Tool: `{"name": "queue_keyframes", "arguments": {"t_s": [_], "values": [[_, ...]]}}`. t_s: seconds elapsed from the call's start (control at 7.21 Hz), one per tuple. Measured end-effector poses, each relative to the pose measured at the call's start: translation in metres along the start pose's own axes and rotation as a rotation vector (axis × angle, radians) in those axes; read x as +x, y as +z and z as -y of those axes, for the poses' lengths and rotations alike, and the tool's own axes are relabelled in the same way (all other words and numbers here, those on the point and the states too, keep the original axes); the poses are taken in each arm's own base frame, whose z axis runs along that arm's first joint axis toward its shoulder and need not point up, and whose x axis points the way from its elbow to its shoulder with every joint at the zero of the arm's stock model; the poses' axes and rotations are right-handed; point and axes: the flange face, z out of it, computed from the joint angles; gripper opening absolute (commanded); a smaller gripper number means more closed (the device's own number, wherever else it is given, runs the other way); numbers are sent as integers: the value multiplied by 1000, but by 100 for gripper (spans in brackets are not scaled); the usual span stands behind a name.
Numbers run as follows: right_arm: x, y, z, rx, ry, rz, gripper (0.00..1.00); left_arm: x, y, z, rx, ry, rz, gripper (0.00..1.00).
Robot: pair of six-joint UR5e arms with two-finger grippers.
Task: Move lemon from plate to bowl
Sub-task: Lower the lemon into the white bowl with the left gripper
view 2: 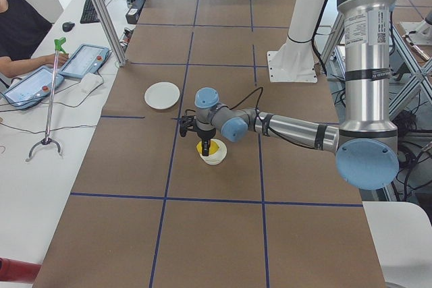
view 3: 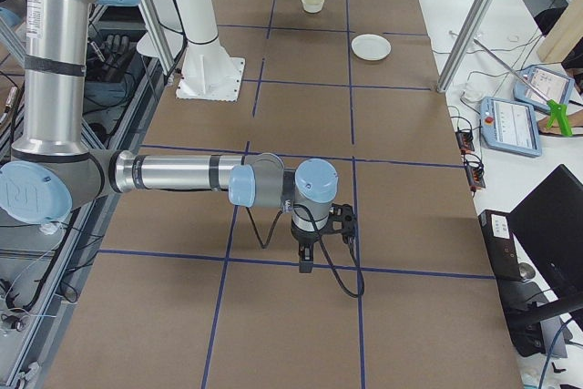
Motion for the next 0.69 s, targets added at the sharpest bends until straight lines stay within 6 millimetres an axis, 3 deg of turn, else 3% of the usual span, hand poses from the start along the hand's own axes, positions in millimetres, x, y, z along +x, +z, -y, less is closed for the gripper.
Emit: {"name": "queue_keyframes", "arguments": {"t_s": [0.14,0.28,0.42,0.55,0.69], "values": [[0,0,0,0,0,0,100,1,5,-2,-11,5,2,0],[0,0,0,0,0,0,100,3,10,-5,-21,10,4,10],[0,0,0,0,0,0,100,5,13,-7,-29,15,5,44],[0,0,0,0,0,0,100,6,16,-8,-36,22,6,99],[0,0,0,0,0,0,100,6,18,-9,-40,29,8,100]]}}
